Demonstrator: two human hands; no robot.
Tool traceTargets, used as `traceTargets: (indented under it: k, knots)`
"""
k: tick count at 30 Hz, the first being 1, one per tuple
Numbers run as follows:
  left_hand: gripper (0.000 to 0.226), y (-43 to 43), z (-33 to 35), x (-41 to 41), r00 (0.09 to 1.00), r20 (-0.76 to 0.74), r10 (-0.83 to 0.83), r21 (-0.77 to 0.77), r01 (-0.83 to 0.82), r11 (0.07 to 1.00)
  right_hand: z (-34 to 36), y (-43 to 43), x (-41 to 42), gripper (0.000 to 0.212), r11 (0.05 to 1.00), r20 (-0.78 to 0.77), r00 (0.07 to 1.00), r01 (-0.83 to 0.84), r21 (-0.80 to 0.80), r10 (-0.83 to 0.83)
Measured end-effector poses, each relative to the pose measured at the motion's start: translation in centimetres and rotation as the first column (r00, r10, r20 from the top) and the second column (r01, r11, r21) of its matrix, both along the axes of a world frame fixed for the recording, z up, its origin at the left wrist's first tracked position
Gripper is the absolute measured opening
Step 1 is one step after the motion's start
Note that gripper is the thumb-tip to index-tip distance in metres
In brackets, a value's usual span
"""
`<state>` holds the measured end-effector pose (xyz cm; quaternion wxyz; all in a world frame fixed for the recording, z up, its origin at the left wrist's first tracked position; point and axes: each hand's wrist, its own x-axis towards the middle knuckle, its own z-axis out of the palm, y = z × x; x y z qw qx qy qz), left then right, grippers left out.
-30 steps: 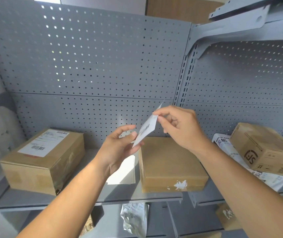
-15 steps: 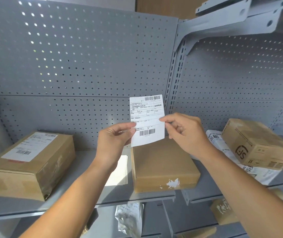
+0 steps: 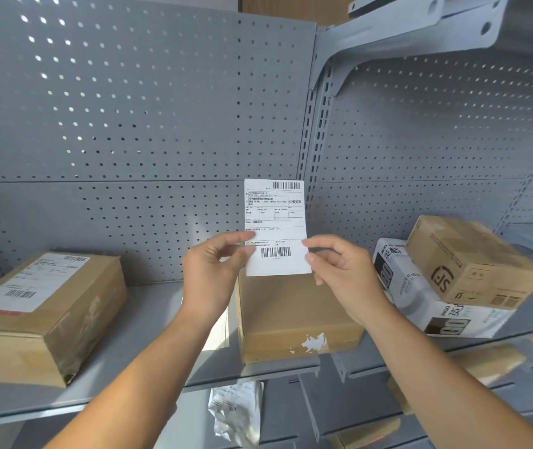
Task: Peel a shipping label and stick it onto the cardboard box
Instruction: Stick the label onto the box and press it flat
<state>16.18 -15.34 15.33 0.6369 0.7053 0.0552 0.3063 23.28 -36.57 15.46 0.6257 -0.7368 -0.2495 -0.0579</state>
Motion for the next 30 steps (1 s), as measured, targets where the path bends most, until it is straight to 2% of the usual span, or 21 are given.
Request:
traceTargets:
  k: [3,17,24,30]
  knots:
    - [0.025,-0.2,-0.7,0.4,0.999,-0.032,-0.024,0.015,0.024,1.000,-0.9,-0.1,0.2,0.028,0.999,-0.074,0.997,0.018,0.049,-0.015]
    - [0.029,-0.2,-5.4,2.1,0.973,-0.212,-0.097,0.020,0.103,0.994,-5.5,-0.6,1.8,0.033,0.999,-0.225,0.973,0.040,-0.017,-0.043]
    - [0.035,-0.6,-8.0,2.7,0.941,-0.334,-0.055,0.139,0.107,0.984,-7.6,-1.0,1.9,0.036,0.994,-0.280,0.957,0.056,-0.092,-0.079]
    - [0.040,-0.7,-8.9,2.7,0.910,-0.414,0.016,0.349,0.142,0.926,-9.4,-1.6,2.6,0.028,0.949,-0.228,0.959,0.097,-0.300,-0.170]
